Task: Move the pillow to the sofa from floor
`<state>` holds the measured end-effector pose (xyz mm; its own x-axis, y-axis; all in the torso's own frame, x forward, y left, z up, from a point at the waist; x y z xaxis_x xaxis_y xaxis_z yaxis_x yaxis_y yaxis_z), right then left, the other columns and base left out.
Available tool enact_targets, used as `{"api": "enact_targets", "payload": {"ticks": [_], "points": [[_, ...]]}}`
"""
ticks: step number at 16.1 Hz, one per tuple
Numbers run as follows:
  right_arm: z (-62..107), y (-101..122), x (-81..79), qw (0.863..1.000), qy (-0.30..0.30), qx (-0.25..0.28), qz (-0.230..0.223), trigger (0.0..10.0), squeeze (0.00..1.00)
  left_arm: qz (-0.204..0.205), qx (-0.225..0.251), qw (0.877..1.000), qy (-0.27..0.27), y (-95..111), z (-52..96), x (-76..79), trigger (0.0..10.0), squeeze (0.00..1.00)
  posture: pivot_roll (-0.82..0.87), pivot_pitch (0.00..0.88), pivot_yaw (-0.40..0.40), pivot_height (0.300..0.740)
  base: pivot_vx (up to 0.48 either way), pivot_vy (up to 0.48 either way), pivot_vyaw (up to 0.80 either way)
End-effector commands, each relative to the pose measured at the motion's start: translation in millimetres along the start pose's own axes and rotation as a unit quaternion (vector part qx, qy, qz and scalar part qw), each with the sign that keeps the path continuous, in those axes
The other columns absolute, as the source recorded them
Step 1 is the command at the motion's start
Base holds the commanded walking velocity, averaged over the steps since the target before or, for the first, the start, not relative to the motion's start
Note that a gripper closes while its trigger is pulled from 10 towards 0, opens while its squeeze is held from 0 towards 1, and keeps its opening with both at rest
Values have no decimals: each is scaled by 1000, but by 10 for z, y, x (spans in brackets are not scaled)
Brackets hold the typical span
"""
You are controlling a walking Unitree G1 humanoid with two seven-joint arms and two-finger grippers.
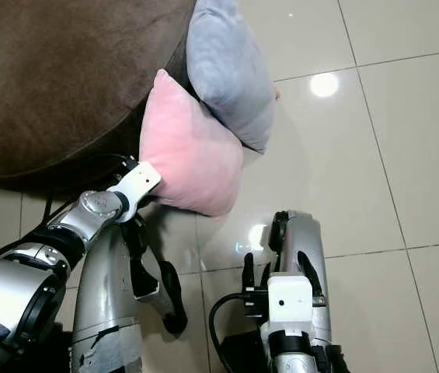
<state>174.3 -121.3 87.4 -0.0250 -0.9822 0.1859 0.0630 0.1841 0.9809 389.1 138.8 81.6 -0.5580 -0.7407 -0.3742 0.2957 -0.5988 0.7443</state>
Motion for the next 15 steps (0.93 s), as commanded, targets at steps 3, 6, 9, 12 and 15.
{"api": "enact_targets", "payload": {"ticks": [3, 6, 9, 12, 15], "points": [[73, -84, -44, 1000, 0, -29, -5, 10000, 0, 13, -19, 999, -27, -173, -8, 126, 0, 0, -152, 490, 196, 495, 0, 0, 0], [75, -82, -42, 1000, 0, -30, -5, 10000, 0, 25, -16, 999, -31, -176, -9, 139, 0, 0, -150, 492, 194, 495, 0, 0, 0], [76, -81, -48, 1000, 0, -30, -5, 10000, 0, 32, -13, 999, -36, -184, -9, 153, 0, 0, -148, 495, 195, 495, 0, 0, 0], [75, -81, -55, 1000, 0, -31, -5, 10000, 0, 40, -12, 998, -38, -192, -7, 157, 0, 0, -145, 498, 198, 495, 0, 0, 0], [71, -93, -63, 999, -1, -34, -6, 10000, 0, 80, -5, 996, -45, -188, -11, 181, 0, 0, -141, 501, 201, 495, 0, 0, 0]]}}
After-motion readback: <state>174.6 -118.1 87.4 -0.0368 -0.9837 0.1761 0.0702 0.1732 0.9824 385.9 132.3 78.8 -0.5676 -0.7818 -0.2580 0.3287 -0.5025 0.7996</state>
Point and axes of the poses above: a point about 5 cm out from each wrist's last joint towards the gripper, its own z axis pointing back from the gripper into the wrist, its own y axis along the axis of the wrist's last joint, x = y × z, the point moved 2 cm from there along -z, pointing out of the wrist towards the gripper, and after that the axes turned 4 degrees about z, right-handed, at the moved point
